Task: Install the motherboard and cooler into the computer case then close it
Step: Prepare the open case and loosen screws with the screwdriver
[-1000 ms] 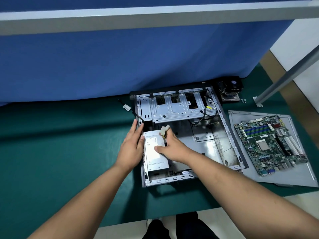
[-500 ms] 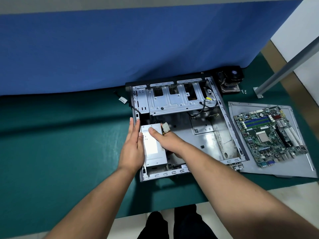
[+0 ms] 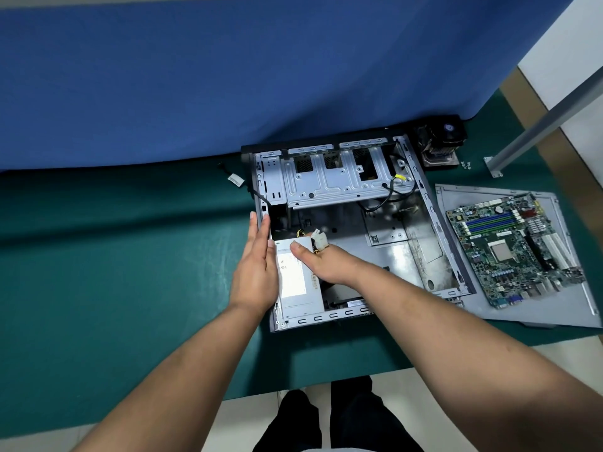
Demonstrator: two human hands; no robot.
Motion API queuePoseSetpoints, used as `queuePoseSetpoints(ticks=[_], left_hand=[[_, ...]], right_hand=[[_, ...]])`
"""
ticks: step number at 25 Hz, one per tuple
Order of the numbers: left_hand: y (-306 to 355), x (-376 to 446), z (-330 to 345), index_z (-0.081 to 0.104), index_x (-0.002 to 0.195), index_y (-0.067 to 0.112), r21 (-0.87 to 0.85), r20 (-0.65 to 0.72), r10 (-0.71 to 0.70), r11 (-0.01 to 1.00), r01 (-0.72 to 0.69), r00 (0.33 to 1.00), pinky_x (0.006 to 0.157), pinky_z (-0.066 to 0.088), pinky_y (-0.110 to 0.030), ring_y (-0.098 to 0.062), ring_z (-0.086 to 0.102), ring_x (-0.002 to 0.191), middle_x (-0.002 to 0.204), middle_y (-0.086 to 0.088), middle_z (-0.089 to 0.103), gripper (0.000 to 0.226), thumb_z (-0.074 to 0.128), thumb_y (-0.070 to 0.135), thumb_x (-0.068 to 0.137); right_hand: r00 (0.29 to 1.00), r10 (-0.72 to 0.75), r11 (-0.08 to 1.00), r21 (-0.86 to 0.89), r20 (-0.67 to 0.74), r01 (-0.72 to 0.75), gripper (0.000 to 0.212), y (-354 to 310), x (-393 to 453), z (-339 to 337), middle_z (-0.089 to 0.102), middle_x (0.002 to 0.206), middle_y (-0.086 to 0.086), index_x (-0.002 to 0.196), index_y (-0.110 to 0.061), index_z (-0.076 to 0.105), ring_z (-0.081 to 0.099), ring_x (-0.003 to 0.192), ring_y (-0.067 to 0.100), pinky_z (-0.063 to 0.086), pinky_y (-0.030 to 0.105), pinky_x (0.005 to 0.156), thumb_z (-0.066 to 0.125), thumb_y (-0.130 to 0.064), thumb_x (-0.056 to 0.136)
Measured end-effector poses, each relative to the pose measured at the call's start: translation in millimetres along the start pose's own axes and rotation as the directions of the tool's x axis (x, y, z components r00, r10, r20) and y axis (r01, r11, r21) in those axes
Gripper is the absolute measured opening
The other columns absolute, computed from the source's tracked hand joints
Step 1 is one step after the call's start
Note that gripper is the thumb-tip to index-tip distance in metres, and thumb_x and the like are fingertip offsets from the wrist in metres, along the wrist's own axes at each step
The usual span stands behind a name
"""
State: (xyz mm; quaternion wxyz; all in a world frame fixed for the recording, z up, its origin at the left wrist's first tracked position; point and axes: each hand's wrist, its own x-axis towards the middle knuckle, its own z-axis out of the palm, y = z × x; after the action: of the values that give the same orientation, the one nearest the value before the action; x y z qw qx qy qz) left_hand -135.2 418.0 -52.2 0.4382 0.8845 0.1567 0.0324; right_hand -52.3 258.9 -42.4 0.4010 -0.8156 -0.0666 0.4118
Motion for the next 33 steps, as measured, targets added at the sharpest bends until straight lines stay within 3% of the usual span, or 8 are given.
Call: queuePoseSetpoints(ticks=[5,8,12,14,18,28,31,33], left_hand=[[-4,0,2,0.014,0.157,0.053,0.004,-0.002,0.021,1.000,-0.021,1.000,0.094,0.034,-0.026,0.005,0.032,0.132,0.162,0.039,-0.005,0.053,0.030,0.037,0.109],[-4,0,2,0.014,0.157,0.052,-0.008,0.001,0.020,1.000,-0.020,1.000,0.093,0.035,-0.026,0.005,0.034,0.129,0.162,0.040,-0.005,0.054,0.032,0.032,0.110],[-3,0,1,0.014,0.157,0.053,-0.009,0.005,0.015,1.000,-0.015,1.000,0.092,0.036,-0.026,0.004,0.034,0.129,0.162,0.040,-0.005,0.055,0.031,0.032,0.110],[-3,1,1,0.014,0.158,0.052,-0.010,0.004,0.019,1.000,-0.019,1.000,0.092,0.035,-0.025,0.004,0.034,0.130,0.162,0.040,-0.005,0.055,0.031,0.032,0.110],[-2,0,1,0.016,0.159,0.049,-0.002,0.004,0.016,1.000,-0.016,1.000,0.092,0.035,-0.023,0.001,0.039,0.130,0.162,0.039,-0.006,0.054,0.032,0.030,0.110],[-1,4,-2,0.019,0.160,0.044,0.056,0.024,0.003,0.998,-0.004,1.000,0.096,0.039,-0.028,-0.007,0.037,0.141,0.166,0.031,-0.003,0.053,0.031,0.032,0.110],[5,4,-3,0.027,0.161,0.033,0.271,-0.009,0.015,0.963,-0.011,1.000,0.118,0.032,-0.042,-0.017,0.012,0.157,0.171,0.017,0.003,0.052,0.033,0.031,0.109],[8,4,-3,0.040,0.156,0.027,0.476,0.006,0.168,0.867,-0.151,0.986,0.121,0.024,-0.045,-0.023,0.008,0.158,0.170,0.007,0.019,0.048,0.040,0.031,0.108]], right_hand=[[0.998,-0.066,0.996,-0.068,-0.005,0.065,0.051,1,3,-3,0.071,0.116,-0.006,0.122,-0.028,0.068,0.064,0.112,0.013,0.047,0.032,0.103,0.047,-0.068,0.097],[0.990,-0.141,0.982,-0.128,-0.006,0.139,0.038,1,0,-6,0.068,0.104,-0.013,0.110,-0.030,0.063,0.062,0.101,0.006,0.045,0.026,0.089,0.050,-0.063,0.098],[0.989,-0.150,0.979,-0.142,-0.010,0.148,0.034,2,-3,-7,0.066,0.100,-0.014,0.102,-0.033,0.060,0.062,0.103,0.013,0.045,0.027,0.087,0.051,-0.065,0.097],[0.997,-0.078,0.992,-0.101,0.012,0.078,0.048,-3,-1,-10,0.069,0.112,-0.013,0.110,-0.035,0.066,0.062,0.115,0.016,0.044,0.028,0.093,0.049,-0.076,0.090],[0.982,0.181,0.983,0.000,0.057,-0.182,0.117,-9,1,-7,0.053,0.146,-0.009,0.143,-0.036,0.056,0.048,0.137,0.018,0.035,0.036,0.113,0.046,-0.108,0.050],[0.971,0.239,0.969,0.067,0.014,-0.240,0.132,-5,2,3,0.046,0.156,0.000,0.151,-0.024,0.047,0.043,0.142,0.020,0.033,0.035,0.112,0.043,-0.108,0.050],[0.972,0.234,0.970,0.057,0.023,-0.235,0.120,-9,-6,1,0.050,0.153,0.005,0.148,-0.018,0.051,0.048,0.139,0.026,0.035,0.043,0.118,0.038,-0.103,0.064],[0.980,0.196,0.959,0.214,-0.031,-0.185,0.082,-8,-12,-8,0.065,0.137,0.003,0.131,-0.021,0.065,0.062,0.121,0.025,0.051,0.048,0.106,0.046,-0.085,0.084]])
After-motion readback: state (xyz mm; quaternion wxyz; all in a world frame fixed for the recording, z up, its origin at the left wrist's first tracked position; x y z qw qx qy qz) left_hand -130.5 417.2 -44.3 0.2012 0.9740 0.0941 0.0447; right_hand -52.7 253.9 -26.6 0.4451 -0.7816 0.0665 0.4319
